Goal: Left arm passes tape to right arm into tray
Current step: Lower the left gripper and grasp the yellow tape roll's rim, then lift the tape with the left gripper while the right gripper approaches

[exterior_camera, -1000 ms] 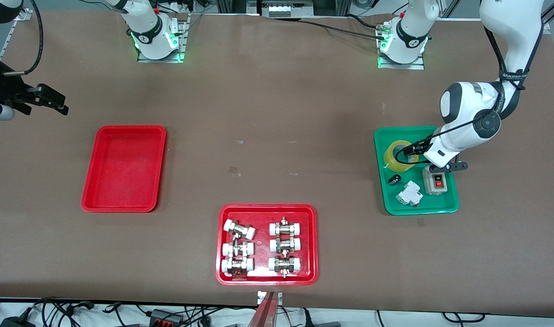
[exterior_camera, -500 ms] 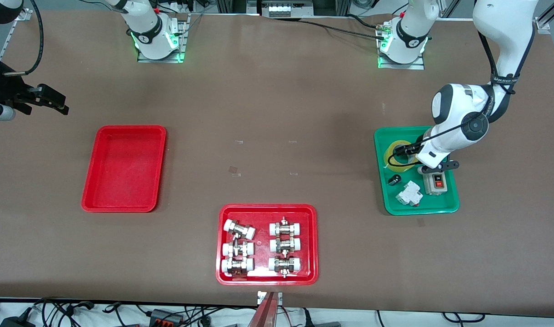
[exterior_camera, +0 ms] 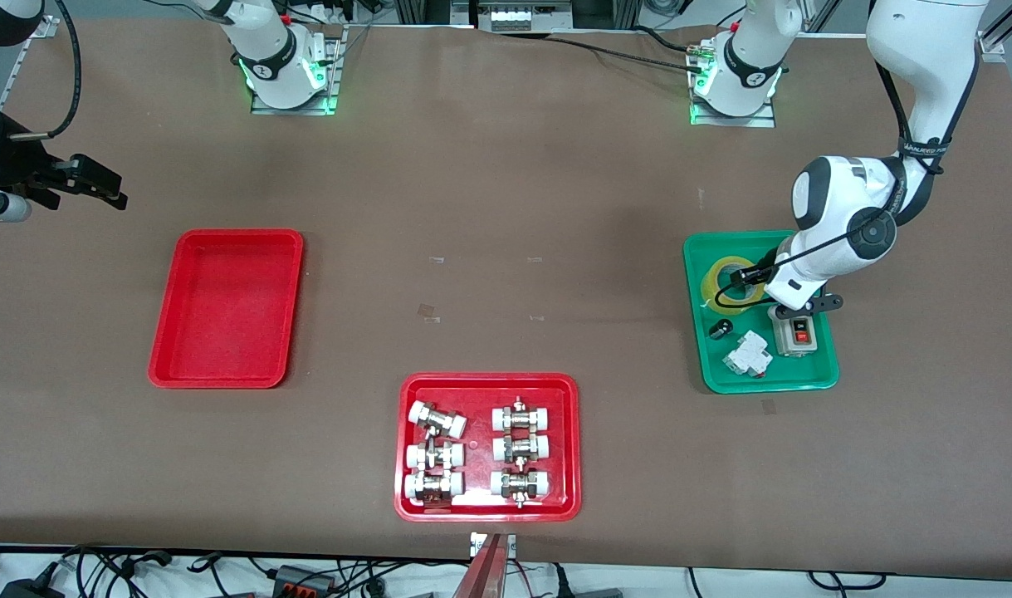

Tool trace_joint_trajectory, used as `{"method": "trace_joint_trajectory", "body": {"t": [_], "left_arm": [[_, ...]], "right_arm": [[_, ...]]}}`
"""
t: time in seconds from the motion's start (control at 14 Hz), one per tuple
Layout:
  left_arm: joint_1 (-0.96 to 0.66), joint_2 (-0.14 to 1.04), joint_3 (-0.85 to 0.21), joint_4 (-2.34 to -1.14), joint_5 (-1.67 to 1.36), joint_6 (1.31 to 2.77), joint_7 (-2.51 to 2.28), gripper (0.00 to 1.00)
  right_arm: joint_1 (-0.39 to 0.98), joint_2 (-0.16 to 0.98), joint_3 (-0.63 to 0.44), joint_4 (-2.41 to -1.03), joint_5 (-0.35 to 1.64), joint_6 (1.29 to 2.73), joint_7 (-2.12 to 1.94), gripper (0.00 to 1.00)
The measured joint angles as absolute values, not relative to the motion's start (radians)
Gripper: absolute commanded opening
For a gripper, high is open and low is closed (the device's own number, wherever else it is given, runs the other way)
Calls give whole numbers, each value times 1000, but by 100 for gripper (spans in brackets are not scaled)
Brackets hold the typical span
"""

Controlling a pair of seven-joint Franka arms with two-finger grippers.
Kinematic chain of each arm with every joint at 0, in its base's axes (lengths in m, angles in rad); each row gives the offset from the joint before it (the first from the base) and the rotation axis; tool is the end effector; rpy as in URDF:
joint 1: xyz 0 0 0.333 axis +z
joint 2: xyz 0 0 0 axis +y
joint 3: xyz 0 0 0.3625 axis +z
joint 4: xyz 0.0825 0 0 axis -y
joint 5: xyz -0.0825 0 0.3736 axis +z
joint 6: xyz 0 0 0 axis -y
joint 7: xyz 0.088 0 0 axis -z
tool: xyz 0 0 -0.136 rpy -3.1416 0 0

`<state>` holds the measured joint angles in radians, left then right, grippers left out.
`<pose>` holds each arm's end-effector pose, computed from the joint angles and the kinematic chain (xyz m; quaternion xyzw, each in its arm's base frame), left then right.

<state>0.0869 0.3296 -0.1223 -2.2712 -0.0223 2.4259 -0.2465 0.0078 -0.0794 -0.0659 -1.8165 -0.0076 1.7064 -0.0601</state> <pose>0.5213 -0.0199 0.2235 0.9892 0.1154 -0.0891 0.0141 0.5184 -0.0323 0.5817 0.9999 0.0017 -0.0155 0.0002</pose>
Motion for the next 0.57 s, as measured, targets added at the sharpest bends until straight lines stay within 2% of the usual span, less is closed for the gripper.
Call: {"method": "trace_joint_trajectory", "body": {"t": [0.07,0.57], "left_arm": [[87,330,-122,-2271,-22,2427,-244,1],[90,313,-122,-2249,-22,2387,-173,0]], "right_arm": [[8,-79,-66,-1816,-8,1705,-60,100],[8,-79,-66,-1816,-8,1704,-60,100]]}}
